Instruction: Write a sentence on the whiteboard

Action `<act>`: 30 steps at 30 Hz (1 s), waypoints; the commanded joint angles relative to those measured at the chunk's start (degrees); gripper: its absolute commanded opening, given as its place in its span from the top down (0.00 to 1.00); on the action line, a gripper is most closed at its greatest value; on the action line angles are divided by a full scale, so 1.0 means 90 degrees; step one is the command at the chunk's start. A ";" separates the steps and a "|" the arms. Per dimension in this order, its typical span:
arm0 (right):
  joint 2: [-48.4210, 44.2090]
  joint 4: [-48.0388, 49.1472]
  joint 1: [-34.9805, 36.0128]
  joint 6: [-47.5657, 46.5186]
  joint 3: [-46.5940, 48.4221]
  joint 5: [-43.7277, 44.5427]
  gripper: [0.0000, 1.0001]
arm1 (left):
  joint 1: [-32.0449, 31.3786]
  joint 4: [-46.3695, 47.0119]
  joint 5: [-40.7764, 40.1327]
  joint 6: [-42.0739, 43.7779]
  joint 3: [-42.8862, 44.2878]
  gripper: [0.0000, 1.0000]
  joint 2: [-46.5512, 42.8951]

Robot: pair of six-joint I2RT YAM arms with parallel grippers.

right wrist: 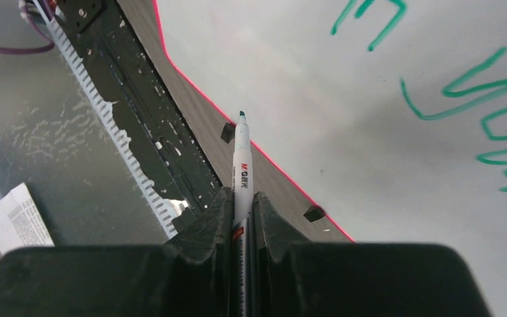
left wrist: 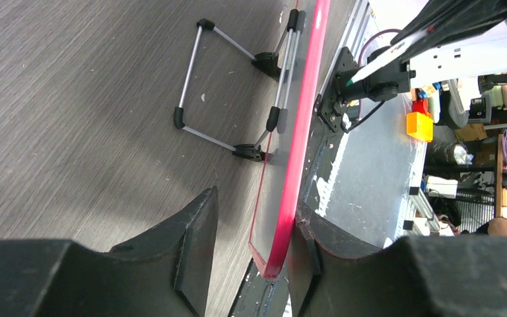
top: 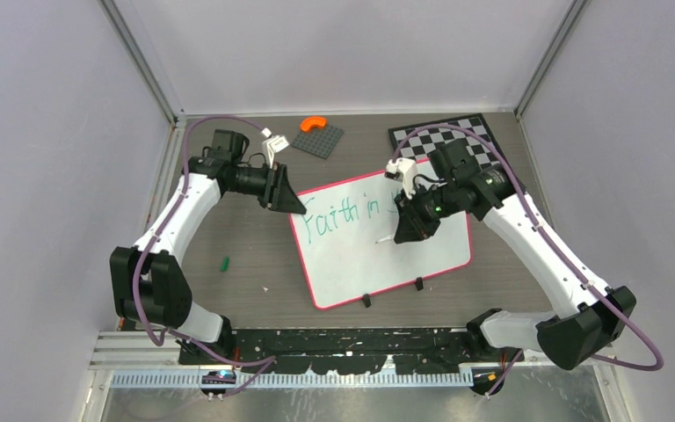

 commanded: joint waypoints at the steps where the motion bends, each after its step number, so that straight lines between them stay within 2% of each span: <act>1: -0.0109 0.0569 0.0432 0.0362 -0.0296 -0.0035 1.00 | -0.0146 0.0318 -0.0041 -0.0030 -0.0019 0.57 -0.0144; 7: -0.0181 0.1151 0.0840 0.0606 -0.0766 0.0066 1.00 | -0.0221 0.0563 -0.0134 -0.0167 -0.0256 0.58 -0.0245; 14: -0.0374 0.1825 0.1102 0.0660 -0.1305 -0.0050 1.00 | -0.0273 0.0632 -0.0279 -0.0264 -0.0372 0.63 -0.0225; 26: -0.0511 0.2953 0.2038 0.0756 -0.2031 0.0850 1.00 | -0.0304 0.0625 -0.0334 -0.0321 -0.0409 0.83 -0.0188; 30: -0.0472 0.3342 0.2550 0.0702 -0.2158 0.1431 1.00 | -0.0303 0.0694 -0.0361 -0.0374 -0.0490 0.94 -0.0279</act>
